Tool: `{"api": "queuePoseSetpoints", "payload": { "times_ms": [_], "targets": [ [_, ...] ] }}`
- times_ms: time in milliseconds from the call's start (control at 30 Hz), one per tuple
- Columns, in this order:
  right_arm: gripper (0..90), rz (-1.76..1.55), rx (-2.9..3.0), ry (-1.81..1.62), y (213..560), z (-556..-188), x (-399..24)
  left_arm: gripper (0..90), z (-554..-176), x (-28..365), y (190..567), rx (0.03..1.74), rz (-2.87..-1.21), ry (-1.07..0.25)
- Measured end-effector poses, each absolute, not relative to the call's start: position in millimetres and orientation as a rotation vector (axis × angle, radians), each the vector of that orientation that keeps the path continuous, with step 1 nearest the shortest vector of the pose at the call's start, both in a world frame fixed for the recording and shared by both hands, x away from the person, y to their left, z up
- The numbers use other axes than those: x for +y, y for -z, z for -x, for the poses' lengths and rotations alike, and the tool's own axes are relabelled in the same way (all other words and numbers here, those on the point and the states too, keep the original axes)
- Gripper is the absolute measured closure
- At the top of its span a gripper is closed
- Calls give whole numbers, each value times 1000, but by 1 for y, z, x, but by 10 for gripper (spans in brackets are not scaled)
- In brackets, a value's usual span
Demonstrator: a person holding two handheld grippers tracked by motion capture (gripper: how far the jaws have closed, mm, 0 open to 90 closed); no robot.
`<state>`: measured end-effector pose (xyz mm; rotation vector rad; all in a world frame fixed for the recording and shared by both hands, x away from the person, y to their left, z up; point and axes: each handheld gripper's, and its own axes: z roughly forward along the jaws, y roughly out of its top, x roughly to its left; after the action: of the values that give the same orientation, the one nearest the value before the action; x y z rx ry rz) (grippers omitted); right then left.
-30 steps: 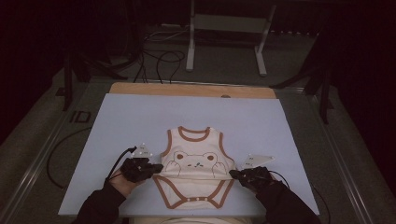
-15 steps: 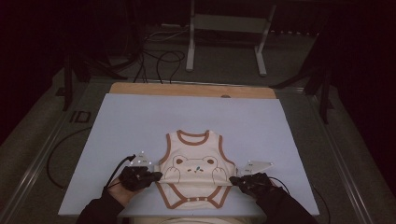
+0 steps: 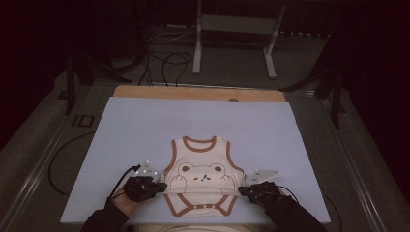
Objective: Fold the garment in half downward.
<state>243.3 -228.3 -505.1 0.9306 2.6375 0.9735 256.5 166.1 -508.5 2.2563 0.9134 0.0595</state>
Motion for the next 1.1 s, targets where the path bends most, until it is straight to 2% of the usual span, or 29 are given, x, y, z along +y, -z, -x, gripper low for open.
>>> {"api": "queuePoseSetpoints", "payload": {
  "times_ms": [733, 833, 900, 967, 1100],
  "targets": [
    [873, -894, 2637, -980, 511, -242, -229, 840, -256, 165, 510, 880, -2283, -78],
    [766, -880, 2656, -1018, 506, -243, -231, 739, -256, 165, 507, 869, -2273, -66],
    [681, -874, 2643, -1064, 500, -243, -233, 593, -257, 166, 503, 882, -2264, -92],
    [581, -853, 2632, -1092, 495, -242, -233, 543, -260, 169, 496, 888, -2237, -90],
    [408, -850, 2614, -1131, 488, -244, -231, 372, -262, 169, 486, 857, -2232, -103]
  ]
}}
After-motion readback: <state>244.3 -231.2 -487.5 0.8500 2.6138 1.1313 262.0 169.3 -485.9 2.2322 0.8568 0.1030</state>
